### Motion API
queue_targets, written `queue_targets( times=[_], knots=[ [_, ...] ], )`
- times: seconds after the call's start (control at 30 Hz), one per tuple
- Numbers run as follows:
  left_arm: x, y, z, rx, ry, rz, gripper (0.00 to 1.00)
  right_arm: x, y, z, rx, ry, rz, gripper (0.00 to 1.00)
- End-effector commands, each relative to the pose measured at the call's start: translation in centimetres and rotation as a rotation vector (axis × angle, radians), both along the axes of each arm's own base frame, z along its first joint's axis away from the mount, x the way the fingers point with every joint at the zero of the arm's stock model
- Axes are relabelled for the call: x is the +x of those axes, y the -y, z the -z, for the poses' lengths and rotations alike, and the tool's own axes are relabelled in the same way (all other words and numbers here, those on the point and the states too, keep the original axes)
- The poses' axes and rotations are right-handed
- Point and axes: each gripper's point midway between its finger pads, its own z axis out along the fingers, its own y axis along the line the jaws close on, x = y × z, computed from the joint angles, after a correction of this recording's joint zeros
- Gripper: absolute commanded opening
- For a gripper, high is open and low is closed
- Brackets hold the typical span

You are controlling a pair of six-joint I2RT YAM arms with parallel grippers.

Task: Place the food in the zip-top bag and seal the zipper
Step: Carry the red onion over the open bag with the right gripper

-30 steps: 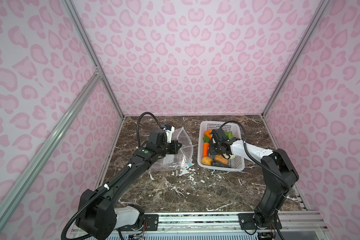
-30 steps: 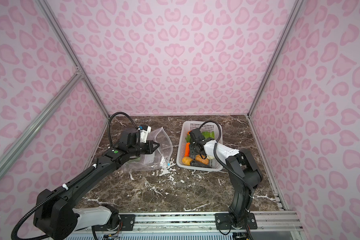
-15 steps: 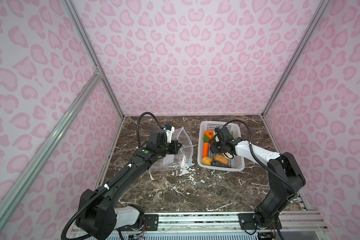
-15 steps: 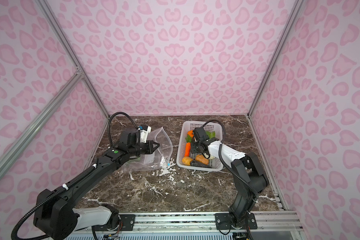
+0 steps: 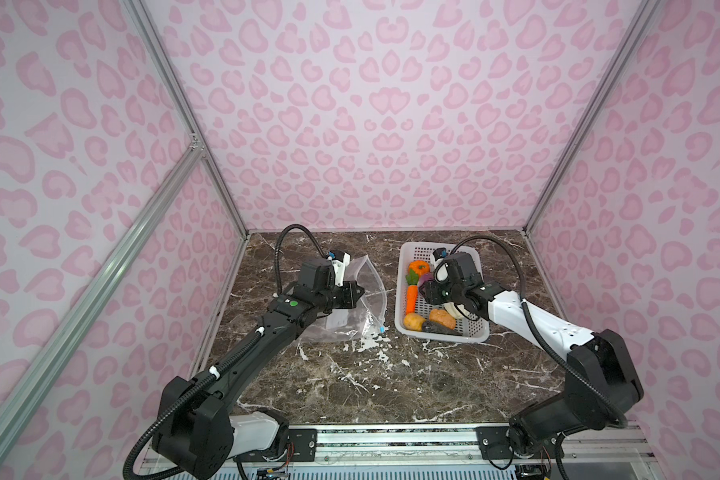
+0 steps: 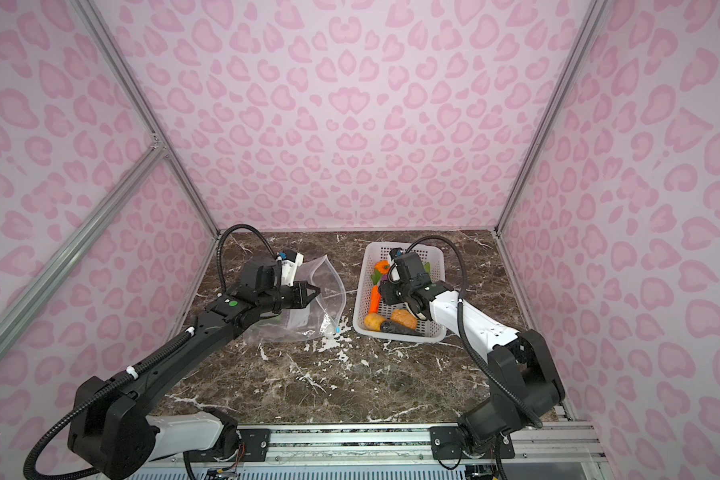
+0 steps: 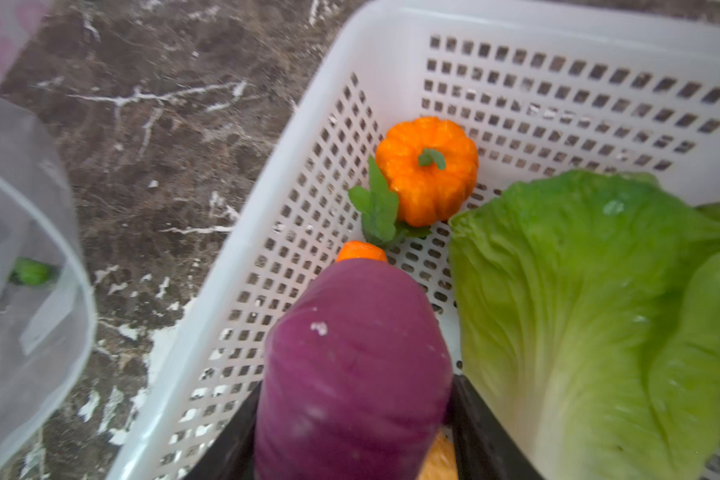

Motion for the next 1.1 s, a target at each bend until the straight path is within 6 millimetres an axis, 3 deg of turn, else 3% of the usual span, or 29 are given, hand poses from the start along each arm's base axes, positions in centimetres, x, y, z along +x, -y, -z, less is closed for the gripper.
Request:
queue_targets(
  times=[0.0,0.23,0.47,0.8,1.07],
  knots=[
    [0.3,0.2,-0.5,-0.014,0.011,0.004,0.02,-0.9,-3.2,-2.6,0.089,0.074,-0.136,0.30],
    [0.2,0.4,-0.5,-0.018,0.010,0.011,0.02,-3.3,-9.7,-5.5,0.188,0.120,-0.337,0.30],
    [0.0,0.2,-1.3,-0.023,0.030,0.011,0.02,-3.8,-13.5,-4.1,0.190,0.078,-0.422,0.29],
    [-0.2,0.2,-1.8,-0.031,0.044,0.013,0.02,-3.6,-14.7,-0.4,0.183,-0.008,-0.423,0.30],
    [-0.2,0.1,-1.7,-0.027,0.042,0.009,0.02,-2.2,-12.6,3.2,0.036,-0.060,-0.300,0.38]
  ],
)
